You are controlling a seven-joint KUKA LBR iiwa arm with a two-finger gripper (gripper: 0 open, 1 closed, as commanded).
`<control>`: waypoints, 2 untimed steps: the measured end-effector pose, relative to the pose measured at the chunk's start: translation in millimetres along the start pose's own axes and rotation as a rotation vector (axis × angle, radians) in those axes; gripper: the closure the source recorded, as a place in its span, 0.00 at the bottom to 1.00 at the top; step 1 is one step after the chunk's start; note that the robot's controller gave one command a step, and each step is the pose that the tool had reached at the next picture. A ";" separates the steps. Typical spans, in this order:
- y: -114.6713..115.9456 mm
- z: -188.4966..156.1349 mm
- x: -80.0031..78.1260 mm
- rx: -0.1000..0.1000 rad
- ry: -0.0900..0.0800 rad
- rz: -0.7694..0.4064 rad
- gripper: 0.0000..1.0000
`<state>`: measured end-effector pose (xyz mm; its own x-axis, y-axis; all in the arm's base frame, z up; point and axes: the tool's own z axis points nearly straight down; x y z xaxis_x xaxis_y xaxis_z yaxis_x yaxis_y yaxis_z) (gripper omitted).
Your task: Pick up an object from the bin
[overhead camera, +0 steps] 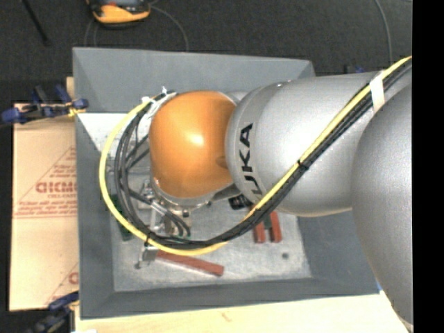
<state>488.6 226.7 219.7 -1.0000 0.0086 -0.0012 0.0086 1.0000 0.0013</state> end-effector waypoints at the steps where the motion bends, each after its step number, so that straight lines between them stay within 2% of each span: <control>1: 0.0 0.0 0.0 0.000 0.000 0.000 0.00; 2: -14.9 48.7 -2.4 -0.003 -0.007 0.038 0.00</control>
Offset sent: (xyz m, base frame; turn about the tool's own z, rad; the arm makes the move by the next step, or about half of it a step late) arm 0.0025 -0.0468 -0.1493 0.1153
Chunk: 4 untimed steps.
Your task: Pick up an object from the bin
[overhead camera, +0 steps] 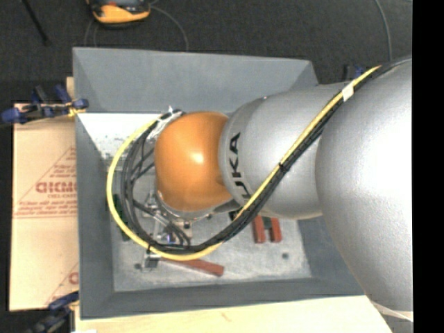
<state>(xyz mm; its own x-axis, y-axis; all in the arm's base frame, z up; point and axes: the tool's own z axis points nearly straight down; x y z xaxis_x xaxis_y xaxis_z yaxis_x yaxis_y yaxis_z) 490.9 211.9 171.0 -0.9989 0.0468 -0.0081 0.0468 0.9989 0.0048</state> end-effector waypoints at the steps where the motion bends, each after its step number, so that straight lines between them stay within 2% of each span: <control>1: -30.8 71.8 2.6 0.004 0.007 0.026 1.00; 3: -35.1 73.4 8.3 0.005 0.008 0.003 1.00; 4: 2.3 54.8 7.8 0.005 0.007 0.044 1.00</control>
Offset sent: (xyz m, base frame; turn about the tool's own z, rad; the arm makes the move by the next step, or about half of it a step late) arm 0.0000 0.0000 0.0000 0.0000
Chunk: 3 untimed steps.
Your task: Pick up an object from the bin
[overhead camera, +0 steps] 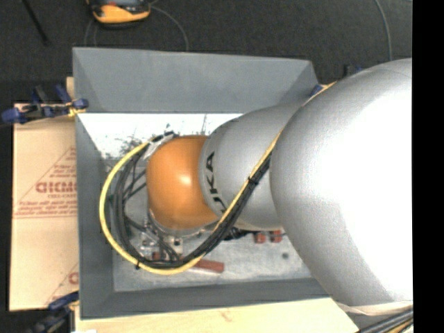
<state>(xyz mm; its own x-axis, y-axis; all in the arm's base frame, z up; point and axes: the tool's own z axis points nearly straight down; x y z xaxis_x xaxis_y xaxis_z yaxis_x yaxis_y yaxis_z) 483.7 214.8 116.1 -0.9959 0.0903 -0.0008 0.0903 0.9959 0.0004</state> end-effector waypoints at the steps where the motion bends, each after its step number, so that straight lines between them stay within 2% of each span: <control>1: 4.8 -56.9 -9.9 0.002 0.005 0.054 1.00; 2: 7.3 -76.7 -12.6 -0.005 -0.008 0.093 1.00; 3: 14.0 -35.5 -22.7 0.001 -0.001 0.084 1.00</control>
Offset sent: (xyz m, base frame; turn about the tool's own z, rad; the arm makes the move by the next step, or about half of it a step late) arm 0.0070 0.0114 0.0266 0.1442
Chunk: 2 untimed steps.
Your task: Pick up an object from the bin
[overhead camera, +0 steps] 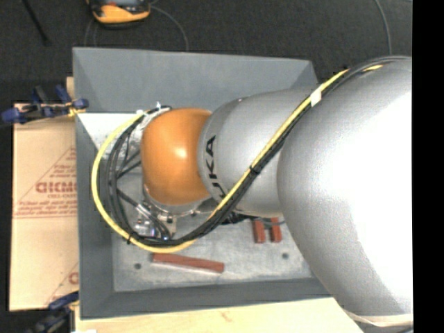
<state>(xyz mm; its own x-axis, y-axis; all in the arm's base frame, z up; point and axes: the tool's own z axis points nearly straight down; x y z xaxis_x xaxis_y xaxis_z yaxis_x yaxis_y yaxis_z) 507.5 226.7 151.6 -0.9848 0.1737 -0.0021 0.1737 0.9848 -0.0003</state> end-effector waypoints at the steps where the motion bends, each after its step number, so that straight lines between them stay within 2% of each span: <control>1: -4.2 -38.8 8.3 0.001 0.004 -0.011 1.00; 2: 1.5 -42.4 3.3 -0.005 -0.006 -0.008 1.00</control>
Offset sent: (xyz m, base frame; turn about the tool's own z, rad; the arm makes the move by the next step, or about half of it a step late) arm -0.0002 0.0069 0.0042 0.0053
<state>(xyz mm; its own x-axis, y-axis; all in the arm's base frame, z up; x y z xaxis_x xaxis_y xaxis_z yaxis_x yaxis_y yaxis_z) 504.5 228.7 194.0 -0.9861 0.1661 -0.0079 0.1661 0.9861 0.0047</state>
